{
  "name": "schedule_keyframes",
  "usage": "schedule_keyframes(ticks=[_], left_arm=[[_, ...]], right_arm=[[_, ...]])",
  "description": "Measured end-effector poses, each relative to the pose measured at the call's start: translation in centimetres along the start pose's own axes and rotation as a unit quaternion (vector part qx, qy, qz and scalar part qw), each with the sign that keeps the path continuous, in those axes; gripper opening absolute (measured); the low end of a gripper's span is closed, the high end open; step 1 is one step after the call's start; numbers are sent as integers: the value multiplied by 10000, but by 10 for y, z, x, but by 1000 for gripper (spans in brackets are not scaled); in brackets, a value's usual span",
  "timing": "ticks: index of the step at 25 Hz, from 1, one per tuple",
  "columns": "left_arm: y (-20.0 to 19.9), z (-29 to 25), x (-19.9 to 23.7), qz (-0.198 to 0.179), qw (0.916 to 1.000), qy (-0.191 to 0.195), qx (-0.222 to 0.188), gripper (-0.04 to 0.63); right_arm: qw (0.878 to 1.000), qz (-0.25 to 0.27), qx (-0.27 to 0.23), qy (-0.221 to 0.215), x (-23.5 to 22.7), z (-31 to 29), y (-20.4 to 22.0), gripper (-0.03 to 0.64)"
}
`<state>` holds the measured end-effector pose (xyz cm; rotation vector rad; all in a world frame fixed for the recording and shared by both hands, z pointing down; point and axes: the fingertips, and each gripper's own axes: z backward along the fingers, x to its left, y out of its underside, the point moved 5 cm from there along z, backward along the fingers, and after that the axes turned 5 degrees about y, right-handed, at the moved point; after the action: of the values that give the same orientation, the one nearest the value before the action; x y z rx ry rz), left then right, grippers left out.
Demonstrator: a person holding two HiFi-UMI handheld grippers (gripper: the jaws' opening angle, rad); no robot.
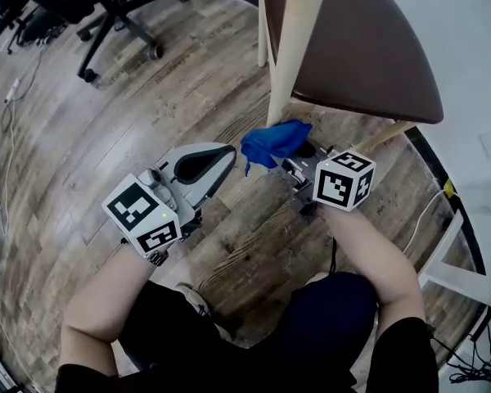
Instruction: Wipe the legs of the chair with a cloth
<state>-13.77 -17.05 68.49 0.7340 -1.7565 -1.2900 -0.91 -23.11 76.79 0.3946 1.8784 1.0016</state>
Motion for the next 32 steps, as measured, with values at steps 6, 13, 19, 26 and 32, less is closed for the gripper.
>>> schedule_keyframes(ticks=[6,13,19,26,32], left_arm=[[-3,2,-1,24,10000,50,-77,-3],[-2,-13,-6,21,9999,107,-70,-2],[-3,-25,-9,-35,9998,178,-80,-2],[4,-38,-8,-20,9997,224,53,-2],[9,-42,-4,31,9998,153,136,-2]], right_arm=[[9981,-434,-312,-321,32,12,-37,66],[9930,-737,-925,20,1,75,-77,66],[9838,-500,-1181,1256,-58,171,-98,66],[9606,-497,-1619,2205,-126,257,-121,66],[9634,-589,-1689,1998,-131,257,-120,67]])
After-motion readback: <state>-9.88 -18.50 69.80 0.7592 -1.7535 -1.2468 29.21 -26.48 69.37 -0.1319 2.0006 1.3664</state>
